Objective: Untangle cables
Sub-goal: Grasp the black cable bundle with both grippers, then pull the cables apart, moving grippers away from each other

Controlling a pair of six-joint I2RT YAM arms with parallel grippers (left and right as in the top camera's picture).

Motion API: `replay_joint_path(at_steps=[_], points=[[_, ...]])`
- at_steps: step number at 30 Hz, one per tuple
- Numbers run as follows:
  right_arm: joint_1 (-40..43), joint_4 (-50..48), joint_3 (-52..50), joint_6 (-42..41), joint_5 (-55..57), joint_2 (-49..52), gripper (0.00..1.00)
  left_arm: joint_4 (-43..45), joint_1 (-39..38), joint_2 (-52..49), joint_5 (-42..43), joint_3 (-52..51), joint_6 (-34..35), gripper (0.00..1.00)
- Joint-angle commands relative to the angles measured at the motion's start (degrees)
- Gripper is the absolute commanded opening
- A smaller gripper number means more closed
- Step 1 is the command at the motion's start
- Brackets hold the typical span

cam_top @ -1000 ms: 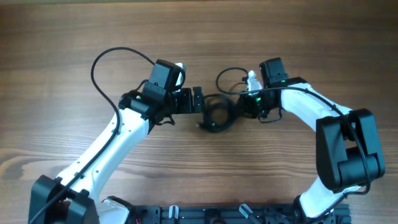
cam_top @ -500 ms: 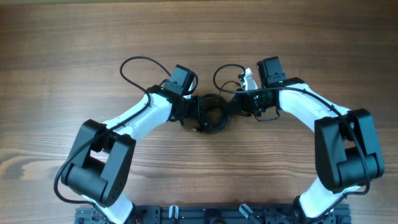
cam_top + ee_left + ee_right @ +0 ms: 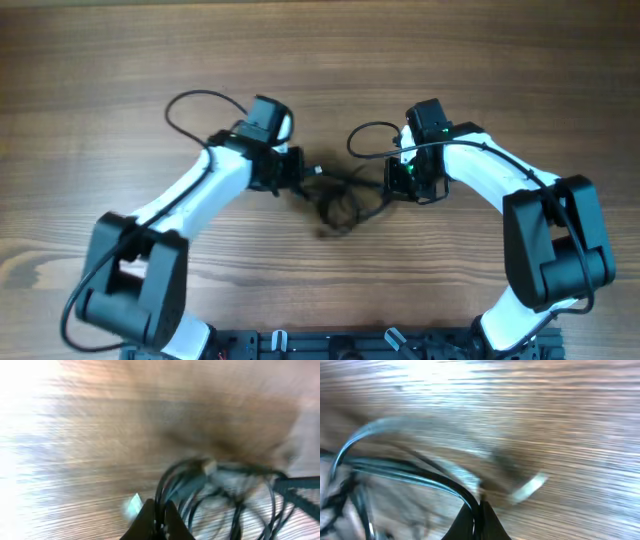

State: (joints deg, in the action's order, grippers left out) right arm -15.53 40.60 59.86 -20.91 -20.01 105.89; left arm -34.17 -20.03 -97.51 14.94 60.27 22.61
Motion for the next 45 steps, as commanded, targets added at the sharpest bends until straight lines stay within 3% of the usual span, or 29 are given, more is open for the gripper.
replay_joint_path(at_steps=[1,3,6,8,11,13,23,30,35,45], points=[[1.5,1.8,-0.3,-0.5,15.9,1.4,0.04,-0.8,7.3,6.4,-3.3,0.1,0.2,0.04],[1.5,1.2,-0.3,-3.5,15.9,1.4,0.04,-0.9,8.8,8.6,-2.8,0.1,0.2,0.04],[1.5,-1.4,-0.3,0.8,6.5,1.4,0.04,-0.8,8.9,9.0,2.6,0.1,0.4,0.08],[1.5,-6.2,-0.3,8.8,-12.4,1.4,0.04,-0.8,8.5,9.0,11.7,0.1,0.4,0.17],[1.5,-13.5,-0.3,8.8,-29.4,1.4,0.04,-0.7,5.9,9.0,13.5,0.1,0.1,0.37],[1.5,-20.4,-0.3,5.8,-39.3,1.4,0.04,-0.2,2.6,8.6,13.5,0.1,-2.0,0.45],[1.4,-37.2,-0.3,-9.1,-45.8,1.2,0.04,0.3,-8.1,4.7,9.6,0.1,-2.9,0.53],[1.4,-36.9,-0.3,-9.1,-40.2,-3.5,0.04,0.3,-8.5,4.4,7.4,0.1,-2.8,0.56],[1.4,-33.9,-0.3,-9.4,-36.3,-8.3,0.04,0.8,-8.5,2.3,5.6,0.1,-2.6,0.5],[0.6,-29.0,-0.3,-7.6,-36.3,-8.3,0.04,7.0,-8.5,1.7,4.9,0.1,2.3,0.5]])
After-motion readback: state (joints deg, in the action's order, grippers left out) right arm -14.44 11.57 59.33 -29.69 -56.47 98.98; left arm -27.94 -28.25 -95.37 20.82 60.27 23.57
